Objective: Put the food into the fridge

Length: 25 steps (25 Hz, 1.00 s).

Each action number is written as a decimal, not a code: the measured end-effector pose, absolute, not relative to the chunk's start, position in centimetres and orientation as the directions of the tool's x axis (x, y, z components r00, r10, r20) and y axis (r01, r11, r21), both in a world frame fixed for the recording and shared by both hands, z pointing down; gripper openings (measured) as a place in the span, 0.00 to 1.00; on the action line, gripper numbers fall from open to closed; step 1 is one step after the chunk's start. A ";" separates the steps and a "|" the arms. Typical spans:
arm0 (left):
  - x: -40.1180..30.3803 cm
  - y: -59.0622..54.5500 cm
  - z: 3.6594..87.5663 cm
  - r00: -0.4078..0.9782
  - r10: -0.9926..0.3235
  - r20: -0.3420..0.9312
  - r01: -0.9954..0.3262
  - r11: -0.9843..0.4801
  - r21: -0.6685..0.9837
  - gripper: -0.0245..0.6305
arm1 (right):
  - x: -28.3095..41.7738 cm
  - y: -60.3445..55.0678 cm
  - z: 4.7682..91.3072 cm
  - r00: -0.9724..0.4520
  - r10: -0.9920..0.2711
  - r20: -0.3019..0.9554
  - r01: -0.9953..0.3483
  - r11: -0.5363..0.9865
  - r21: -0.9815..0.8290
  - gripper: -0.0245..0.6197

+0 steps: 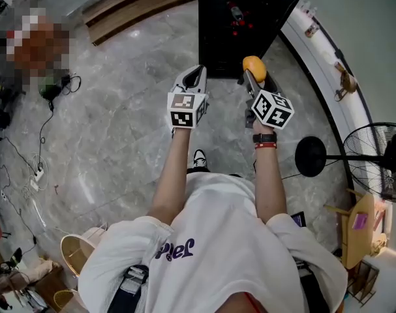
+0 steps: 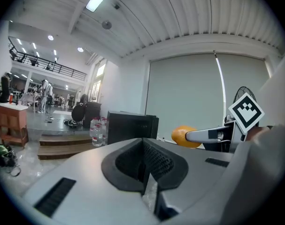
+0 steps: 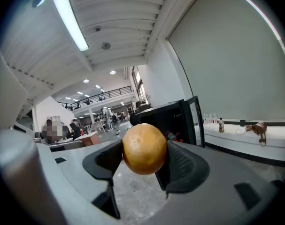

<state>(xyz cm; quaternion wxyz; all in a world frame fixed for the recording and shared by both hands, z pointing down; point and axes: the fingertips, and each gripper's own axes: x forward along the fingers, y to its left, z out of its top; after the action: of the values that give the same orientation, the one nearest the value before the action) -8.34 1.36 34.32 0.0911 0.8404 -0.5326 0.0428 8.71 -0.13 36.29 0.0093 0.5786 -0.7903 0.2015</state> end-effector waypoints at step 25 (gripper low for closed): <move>-7.2 -19.8 41.6 0.460 -0.868 0.184 -0.887 -0.441 0.138 0.07 | 4.7 -21.6 44.3 -0.448 -0.839 0.310 -0.878 0.347 -0.329 0.52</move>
<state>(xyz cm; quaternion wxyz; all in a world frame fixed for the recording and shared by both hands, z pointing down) -7.24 -19.83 41.56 0.1075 0.8477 -0.5177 0.0430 4.70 -21.63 44.27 0.0432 0.5238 -0.8196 0.2283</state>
